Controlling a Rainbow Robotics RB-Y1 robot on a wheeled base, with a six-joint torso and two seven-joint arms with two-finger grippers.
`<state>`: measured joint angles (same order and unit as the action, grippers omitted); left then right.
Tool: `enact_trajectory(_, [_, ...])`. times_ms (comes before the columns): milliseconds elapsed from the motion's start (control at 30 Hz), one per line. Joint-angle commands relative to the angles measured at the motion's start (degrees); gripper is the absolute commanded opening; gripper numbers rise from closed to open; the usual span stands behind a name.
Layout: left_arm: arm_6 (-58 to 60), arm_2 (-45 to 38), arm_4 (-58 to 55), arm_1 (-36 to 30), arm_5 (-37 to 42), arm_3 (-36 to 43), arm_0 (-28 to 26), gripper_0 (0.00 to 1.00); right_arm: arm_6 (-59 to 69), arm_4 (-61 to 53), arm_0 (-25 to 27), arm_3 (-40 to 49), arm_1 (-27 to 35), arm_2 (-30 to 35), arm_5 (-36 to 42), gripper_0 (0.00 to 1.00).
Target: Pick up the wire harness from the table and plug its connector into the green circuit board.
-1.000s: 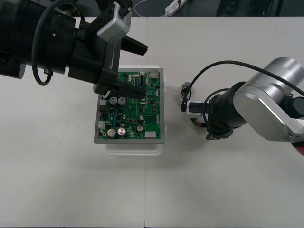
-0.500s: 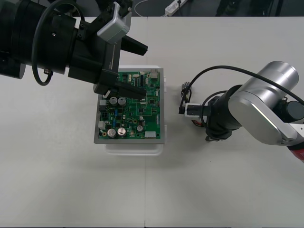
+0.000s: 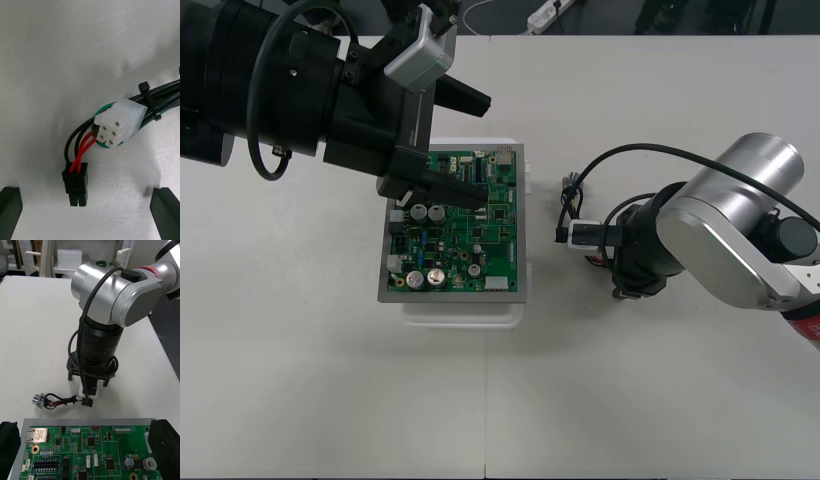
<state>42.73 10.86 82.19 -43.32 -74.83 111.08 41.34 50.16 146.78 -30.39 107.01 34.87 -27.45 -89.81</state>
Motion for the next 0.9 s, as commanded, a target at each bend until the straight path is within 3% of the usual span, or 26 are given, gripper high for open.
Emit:
enact_trajectory(33, [-0.6,0.6,0.2,1.0,2.9,0.3,2.7,1.00,3.2,0.9,1.0,0.5,-1.2,-1.6,-0.2,1.00])
enact_trajectory(900, [-0.6,0.6,0.2,1.0,2.9,0.3,2.7,1.00,3.8,-0.8,1.0,-0.1,-0.8,-5.1,-0.2,1.00])
